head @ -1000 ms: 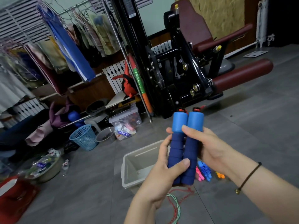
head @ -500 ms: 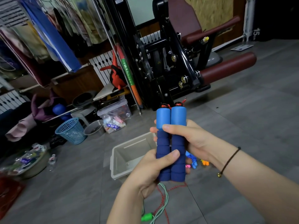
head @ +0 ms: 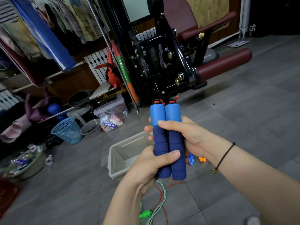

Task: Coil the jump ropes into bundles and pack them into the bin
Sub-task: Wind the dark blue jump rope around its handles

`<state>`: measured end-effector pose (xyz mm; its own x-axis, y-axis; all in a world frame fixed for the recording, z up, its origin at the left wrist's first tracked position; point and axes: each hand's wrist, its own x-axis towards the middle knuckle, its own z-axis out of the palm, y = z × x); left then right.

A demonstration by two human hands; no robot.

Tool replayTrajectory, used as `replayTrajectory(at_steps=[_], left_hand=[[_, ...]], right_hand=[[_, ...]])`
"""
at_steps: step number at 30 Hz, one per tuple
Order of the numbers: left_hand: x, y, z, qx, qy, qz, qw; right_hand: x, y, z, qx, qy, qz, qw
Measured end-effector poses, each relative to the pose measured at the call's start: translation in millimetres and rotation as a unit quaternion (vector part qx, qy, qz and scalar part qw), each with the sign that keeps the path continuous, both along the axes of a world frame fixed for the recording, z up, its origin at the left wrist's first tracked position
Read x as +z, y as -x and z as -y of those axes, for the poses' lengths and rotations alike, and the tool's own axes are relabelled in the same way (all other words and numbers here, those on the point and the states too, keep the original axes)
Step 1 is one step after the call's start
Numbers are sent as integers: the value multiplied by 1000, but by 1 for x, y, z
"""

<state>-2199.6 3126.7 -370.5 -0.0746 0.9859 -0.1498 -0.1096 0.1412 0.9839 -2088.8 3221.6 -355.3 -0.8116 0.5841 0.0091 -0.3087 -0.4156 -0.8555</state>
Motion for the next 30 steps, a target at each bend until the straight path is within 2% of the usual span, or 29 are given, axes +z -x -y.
replayTrajectory(at_steps=[15,17,20,21,23,25,26,28,30], left_hand=[[1,0,1,22,18,13,1000],[2,1,1,24,19,18,999],[5,8,4,18,22,47,999],[6,12,5,17,21,59,998],[9,20,7,26,15,76,997],[12,28,9,33,11,86,996],[13,29,9,25,13,95,995],[14,29,7,-6,25,100,995],[14,28,4,-22,40,86,995]], right_hand=[[-4,4,0,-7,-17,5,1000],[-3,5,-3,-8,-34,27,999],[2,-1,-14,27,-84,118,989],[5,-6,-19,13,-99,143,985],[8,-13,-30,-84,-123,158,976],[6,-15,-37,-206,-182,156,949],[4,-13,-38,-222,-226,172,933],[-5,-2,-34,-154,-300,197,920],[-16,9,-23,-33,-314,223,922]])
